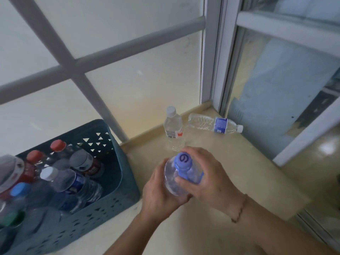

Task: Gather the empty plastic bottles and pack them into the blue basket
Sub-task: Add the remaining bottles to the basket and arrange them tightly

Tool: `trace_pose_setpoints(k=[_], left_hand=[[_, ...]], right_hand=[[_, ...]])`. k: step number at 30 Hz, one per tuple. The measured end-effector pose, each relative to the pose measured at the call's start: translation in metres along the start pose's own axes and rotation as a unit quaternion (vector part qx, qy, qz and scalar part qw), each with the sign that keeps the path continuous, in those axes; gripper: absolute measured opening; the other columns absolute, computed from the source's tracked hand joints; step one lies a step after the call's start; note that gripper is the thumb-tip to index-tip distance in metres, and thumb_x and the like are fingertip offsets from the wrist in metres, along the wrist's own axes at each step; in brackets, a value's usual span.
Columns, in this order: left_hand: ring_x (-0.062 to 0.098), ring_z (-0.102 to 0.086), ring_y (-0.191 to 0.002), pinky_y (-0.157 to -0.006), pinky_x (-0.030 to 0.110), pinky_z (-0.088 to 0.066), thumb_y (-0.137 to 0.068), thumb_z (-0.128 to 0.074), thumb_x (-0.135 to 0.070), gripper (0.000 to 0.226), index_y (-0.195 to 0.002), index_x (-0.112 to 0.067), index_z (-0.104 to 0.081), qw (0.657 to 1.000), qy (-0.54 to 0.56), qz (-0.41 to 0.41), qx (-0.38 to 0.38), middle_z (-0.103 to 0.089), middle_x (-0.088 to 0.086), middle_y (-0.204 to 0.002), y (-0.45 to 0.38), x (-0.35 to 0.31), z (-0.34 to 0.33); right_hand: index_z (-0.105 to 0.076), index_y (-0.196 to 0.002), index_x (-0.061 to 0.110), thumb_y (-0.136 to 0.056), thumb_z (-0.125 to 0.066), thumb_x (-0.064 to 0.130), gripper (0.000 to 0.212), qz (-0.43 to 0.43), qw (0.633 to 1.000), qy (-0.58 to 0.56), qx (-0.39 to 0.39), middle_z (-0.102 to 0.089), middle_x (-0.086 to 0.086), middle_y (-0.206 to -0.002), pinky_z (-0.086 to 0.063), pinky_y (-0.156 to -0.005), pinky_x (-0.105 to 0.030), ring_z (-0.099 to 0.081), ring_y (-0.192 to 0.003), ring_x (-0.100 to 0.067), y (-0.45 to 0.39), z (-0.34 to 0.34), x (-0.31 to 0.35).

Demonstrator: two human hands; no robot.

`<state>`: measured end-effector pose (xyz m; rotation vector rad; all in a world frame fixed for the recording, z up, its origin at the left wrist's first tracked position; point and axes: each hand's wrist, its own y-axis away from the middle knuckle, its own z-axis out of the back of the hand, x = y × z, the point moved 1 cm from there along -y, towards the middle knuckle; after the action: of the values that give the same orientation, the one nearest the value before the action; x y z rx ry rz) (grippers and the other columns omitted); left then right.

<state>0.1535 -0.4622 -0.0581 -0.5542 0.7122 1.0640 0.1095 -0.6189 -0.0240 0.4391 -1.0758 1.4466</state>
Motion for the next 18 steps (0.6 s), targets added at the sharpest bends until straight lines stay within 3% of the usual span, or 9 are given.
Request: trace_pose_setpoints(k=[4,7,10,13,16,18], left_hand=[[-0.003,-0.065,-0.102,-0.082,0.037,-0.059,-0.051,-0.090,-0.042,0.089,-0.124,-0.057,-0.040,0.996,0.073,0.032,-0.031,-0.062,-0.028,-0.118,0.016,0.014,-0.010],[0.003,-0.063,-0.110,-0.086,0.040,-0.057,-0.056,-0.089,-0.042,0.091,-0.135,-0.039,-0.043,0.994,0.098,0.026,-0.050,-0.061,-0.021,-0.125,0.021,0.021,-0.017],[0.009,-0.064,-0.113,-0.089,0.043,-0.056,-0.063,-0.091,-0.037,0.086,-0.136,-0.031,-0.045,0.987,0.140,0.021,-0.069,-0.062,-0.013,-0.127,0.024,0.020,-0.017],[0.010,-0.061,-0.119,-0.093,0.044,-0.054,-0.061,-0.090,-0.046,0.096,-0.141,-0.026,-0.042,0.982,0.157,0.008,-0.101,-0.060,-0.012,-0.132,0.031,0.016,-0.009],[0.019,-0.061,-0.121,-0.097,0.049,-0.052,-0.061,-0.092,-0.048,0.098,-0.141,-0.019,-0.043,0.971,0.183,-0.037,-0.149,-0.060,-0.004,-0.134,0.031,-0.006,0.016],[0.024,-0.059,-0.125,-0.100,0.052,-0.049,-0.058,-0.095,-0.045,0.105,-0.143,-0.018,-0.039,0.959,0.198,-0.075,-0.187,-0.057,0.000,-0.138,0.029,-0.026,0.047]], right_hand=[[-0.042,-0.127,0.035,-0.074,-0.078,0.033,0.064,0.027,0.996,-0.011,0.085,-0.052,0.014,-0.120,-0.041,-0.095,-0.014,-0.054,-0.111,-0.003,-0.004,-0.012,0.004],[-0.034,-0.128,0.049,-0.070,-0.079,0.035,0.075,0.041,0.994,-0.007,0.098,-0.044,0.021,-0.129,-0.034,-0.098,-0.006,-0.047,-0.118,0.006,0.000,-0.017,0.002],[-0.034,-0.126,0.060,-0.067,-0.083,0.032,0.082,0.050,0.994,-0.003,0.096,-0.049,0.025,-0.126,-0.038,-0.098,-0.009,-0.051,-0.118,0.005,-0.001,-0.018,0.005],[-0.042,-0.123,0.056,-0.063,-0.088,0.029,0.080,0.060,0.994,-0.013,0.093,-0.054,0.025,-0.123,-0.040,-0.095,-0.008,-0.055,-0.115,0.002,-0.001,-0.011,0.025],[-0.049,-0.123,0.047,-0.062,-0.088,0.037,0.073,0.092,0.992,-0.026,0.080,-0.059,0.019,-0.121,-0.047,-0.093,-0.015,-0.059,-0.114,-0.005,-0.014,0.007,0.068],[-0.048,-0.124,0.050,-0.061,-0.084,0.047,0.072,0.125,0.988,-0.045,0.073,-0.060,0.020,-0.122,-0.052,-0.092,-0.026,-0.061,-0.115,-0.010,-0.029,0.021,0.110]])
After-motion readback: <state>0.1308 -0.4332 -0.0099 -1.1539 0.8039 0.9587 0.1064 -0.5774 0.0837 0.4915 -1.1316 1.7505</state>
